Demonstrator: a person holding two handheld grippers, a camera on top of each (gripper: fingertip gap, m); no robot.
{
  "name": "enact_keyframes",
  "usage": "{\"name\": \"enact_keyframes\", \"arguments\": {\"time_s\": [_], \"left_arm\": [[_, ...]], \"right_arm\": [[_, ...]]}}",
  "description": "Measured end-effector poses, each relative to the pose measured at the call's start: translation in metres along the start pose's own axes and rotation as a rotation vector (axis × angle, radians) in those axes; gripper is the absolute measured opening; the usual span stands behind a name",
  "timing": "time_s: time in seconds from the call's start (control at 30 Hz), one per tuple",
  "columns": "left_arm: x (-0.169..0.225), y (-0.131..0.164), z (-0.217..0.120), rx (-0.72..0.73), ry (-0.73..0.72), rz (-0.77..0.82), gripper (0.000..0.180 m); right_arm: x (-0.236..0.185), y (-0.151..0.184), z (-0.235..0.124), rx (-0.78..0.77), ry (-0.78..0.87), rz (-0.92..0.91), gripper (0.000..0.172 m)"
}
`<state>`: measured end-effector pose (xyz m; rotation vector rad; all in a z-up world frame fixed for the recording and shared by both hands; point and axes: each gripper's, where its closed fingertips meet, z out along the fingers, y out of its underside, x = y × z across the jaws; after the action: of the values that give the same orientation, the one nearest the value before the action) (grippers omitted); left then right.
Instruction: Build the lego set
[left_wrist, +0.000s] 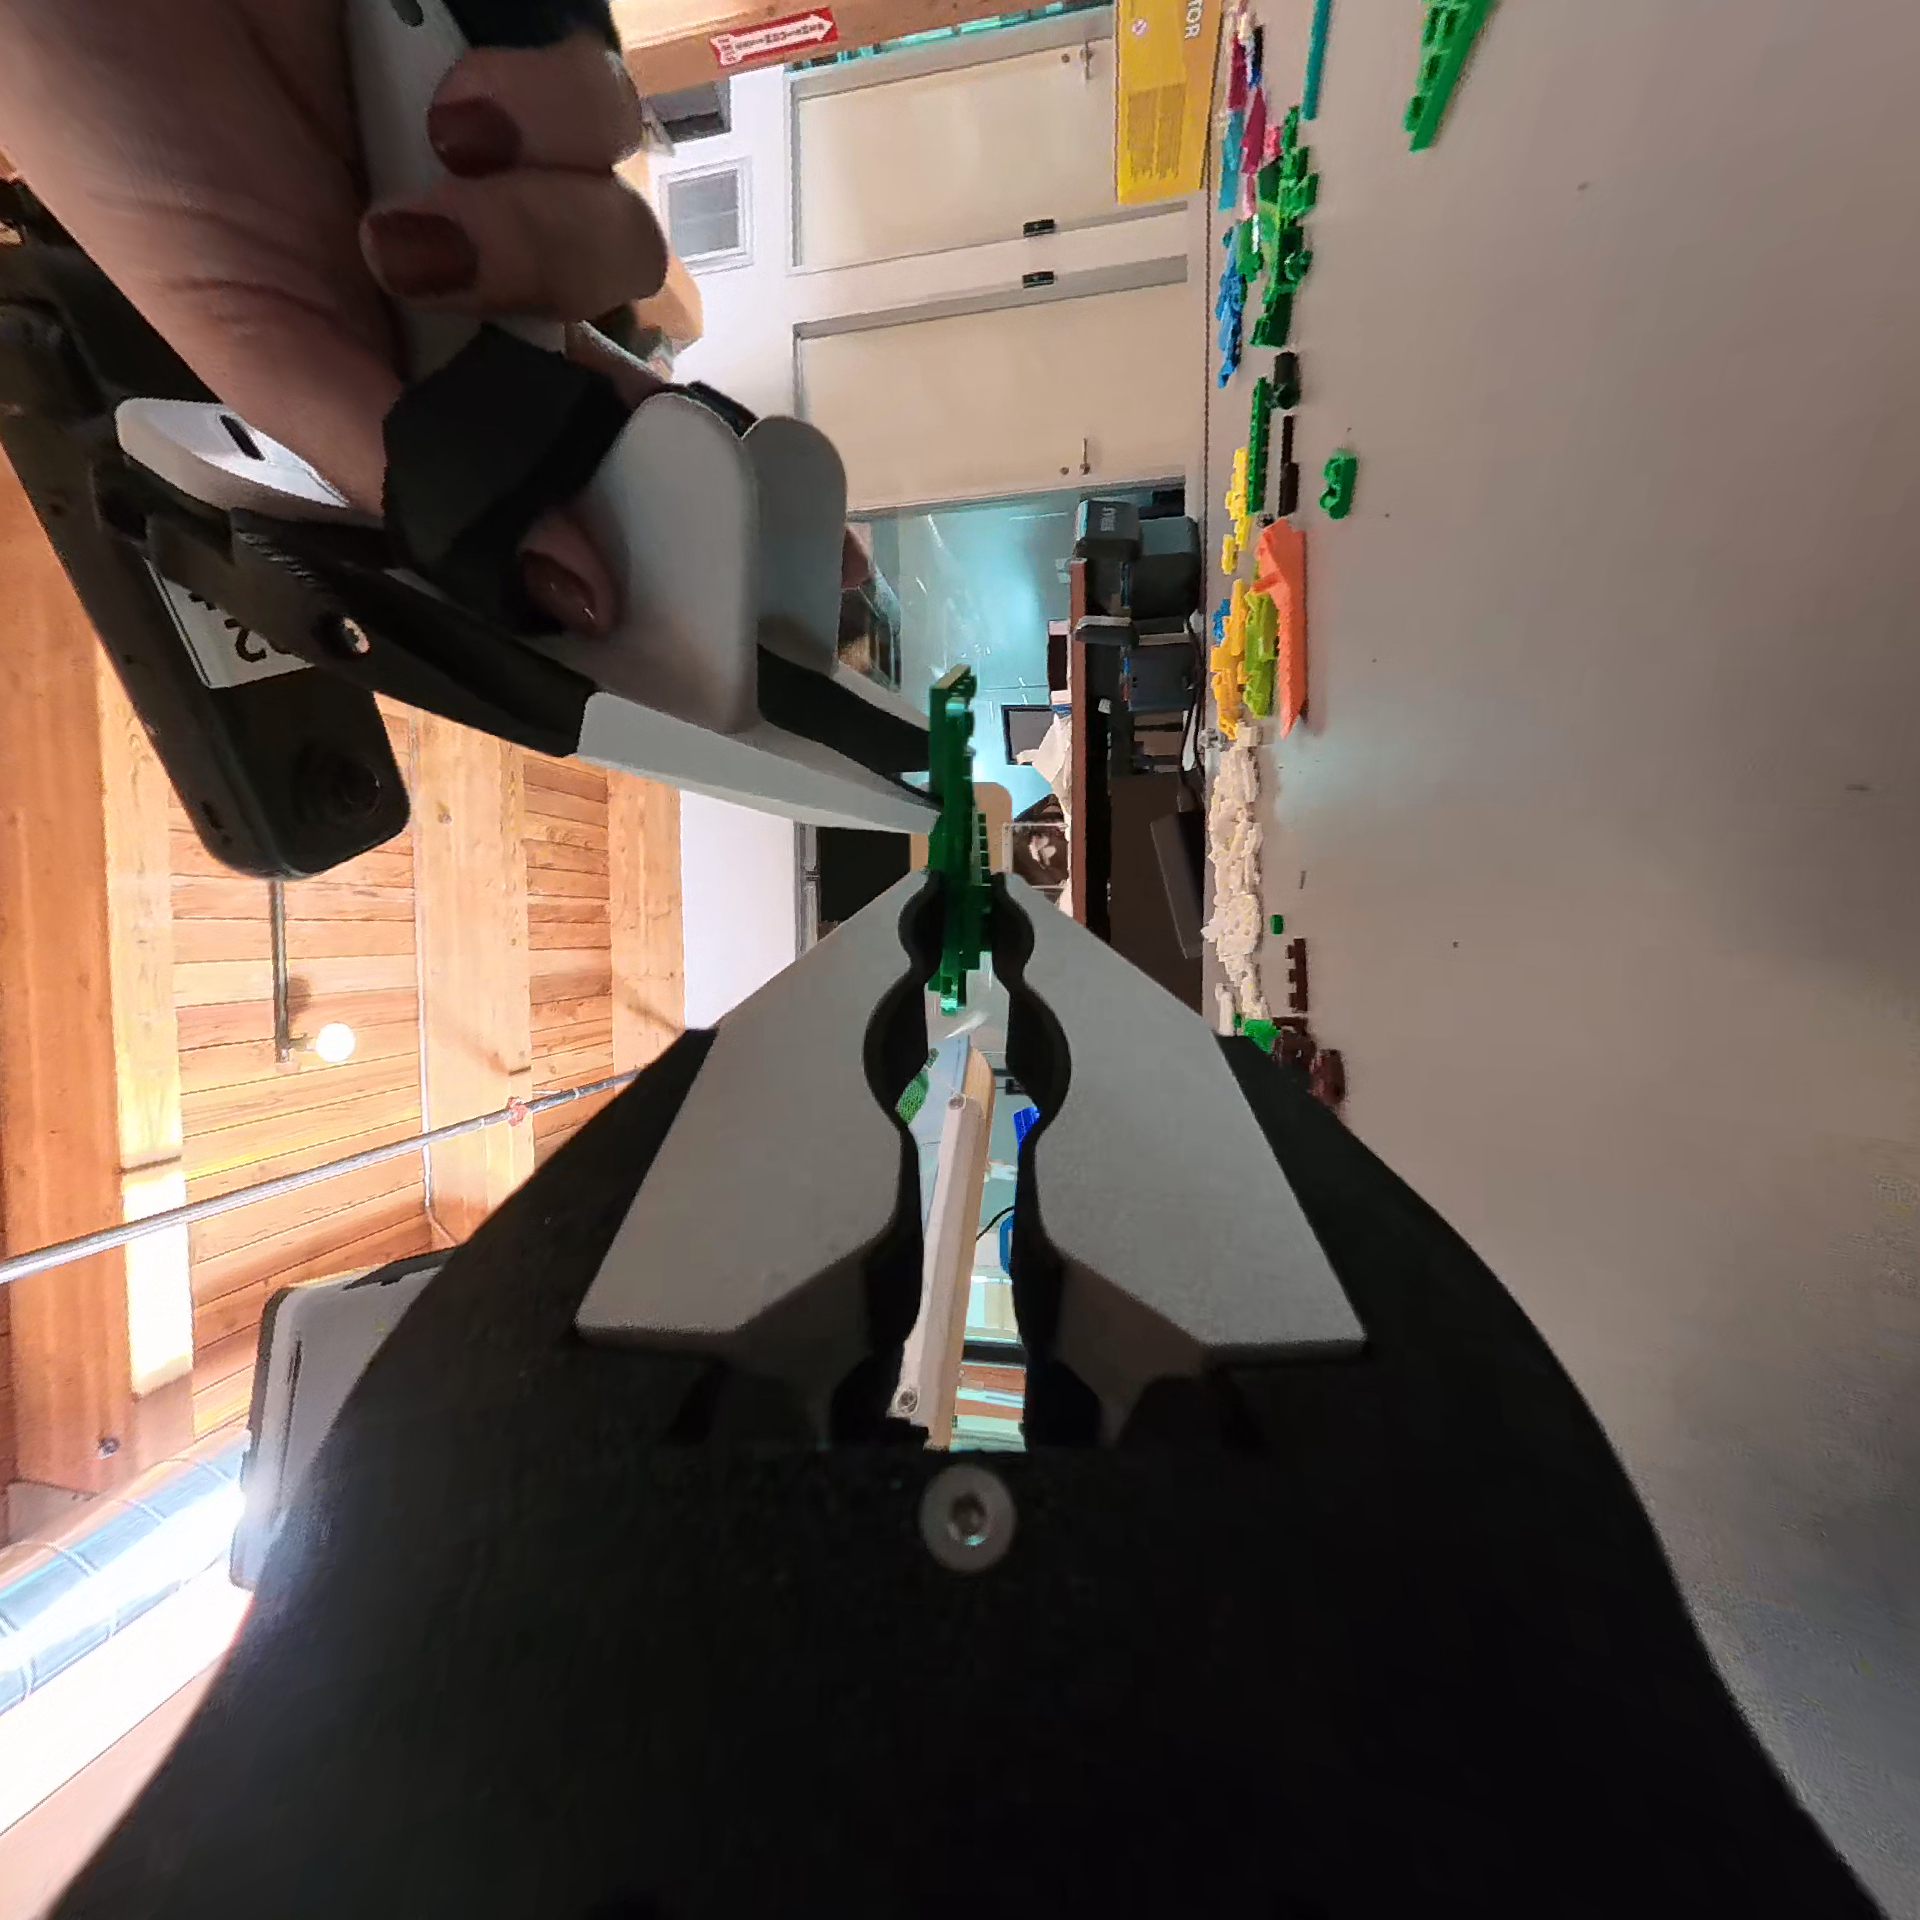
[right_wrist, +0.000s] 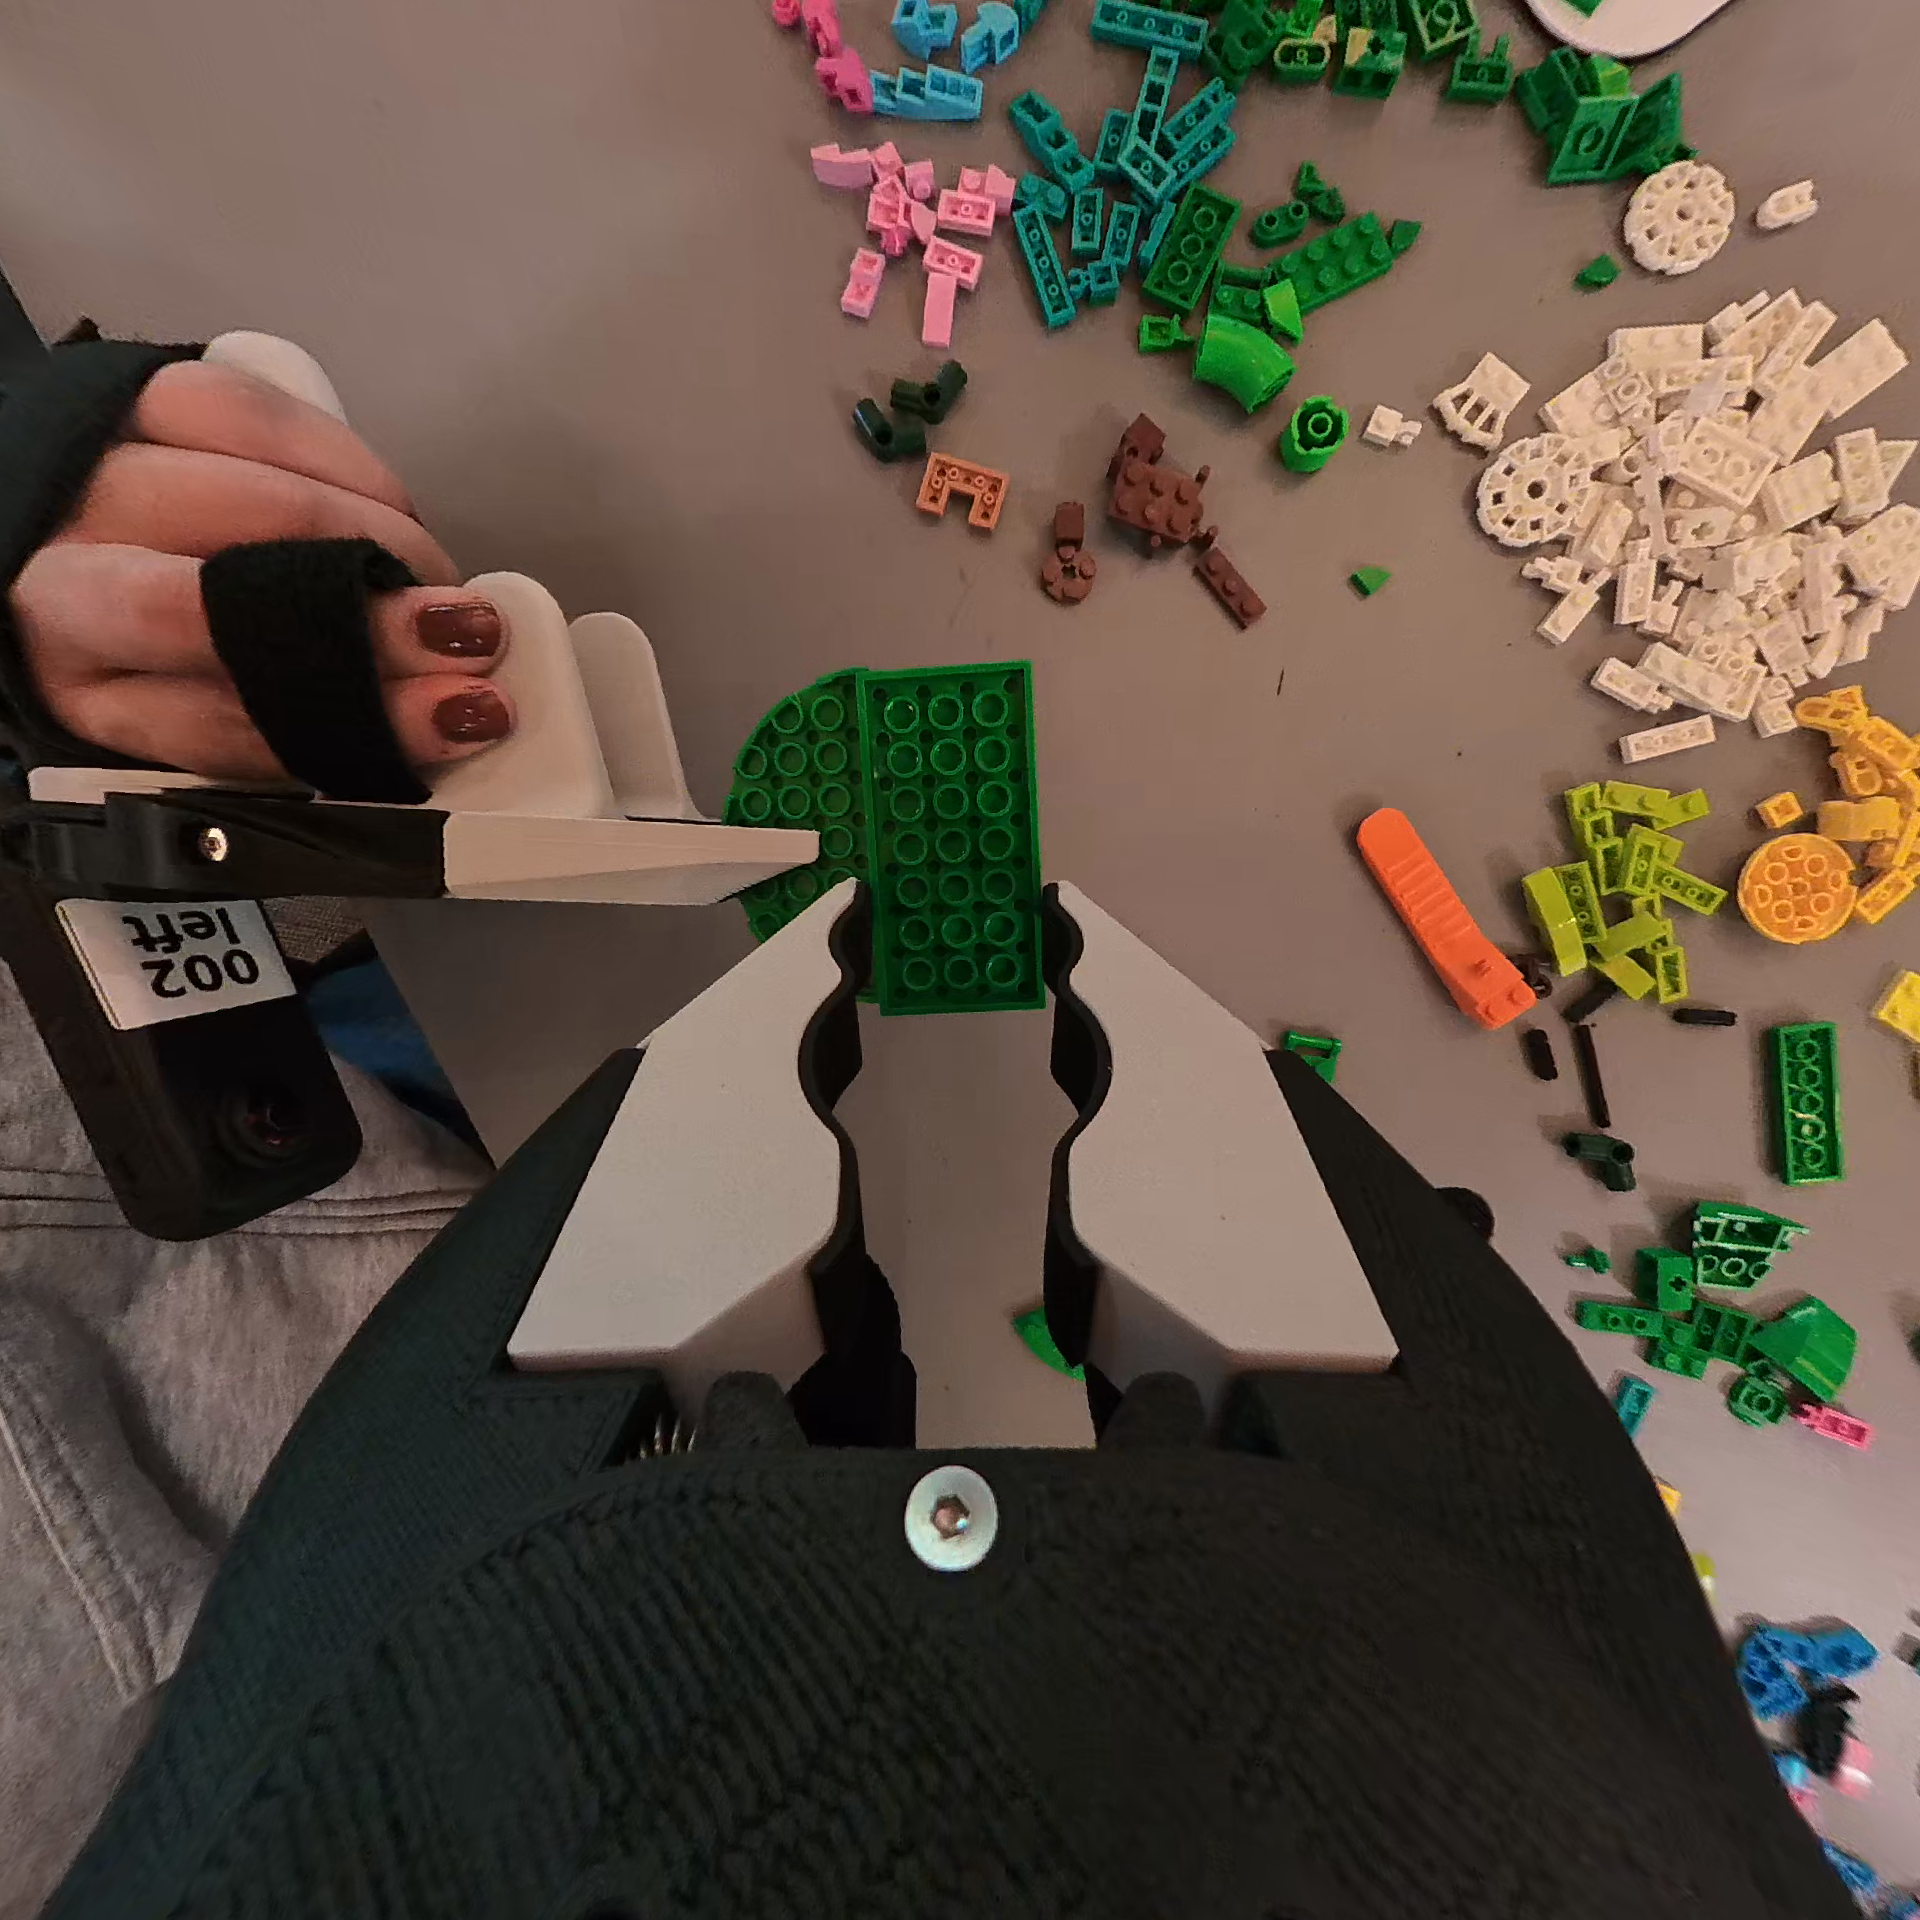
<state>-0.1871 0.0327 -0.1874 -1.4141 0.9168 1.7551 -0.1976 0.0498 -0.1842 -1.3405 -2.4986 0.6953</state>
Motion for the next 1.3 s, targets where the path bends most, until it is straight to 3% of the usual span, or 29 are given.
{"name": "enact_keyframes", "arguments": {"time_s": [1.03,1.17,1.3], "left_arm": [[-0.005,0.001,0.0,-0.008,-0.026,-0.011,0.005],[0.0,0.009,0.002,-0.031,0.011,-0.052,0.005],[-0.007,0.035,0.002,-0.099,0.004,-0.181,0.005]], "right_arm": [[-0.004,-0.004,-0.005,-0.042,0.016,-0.032,0.028],[0.005,-0.002,-0.011,0.011,0.031,-0.023,0.029],[0.003,0.008,-0.005,0.133,-0.063,0.04,0.039]]}}
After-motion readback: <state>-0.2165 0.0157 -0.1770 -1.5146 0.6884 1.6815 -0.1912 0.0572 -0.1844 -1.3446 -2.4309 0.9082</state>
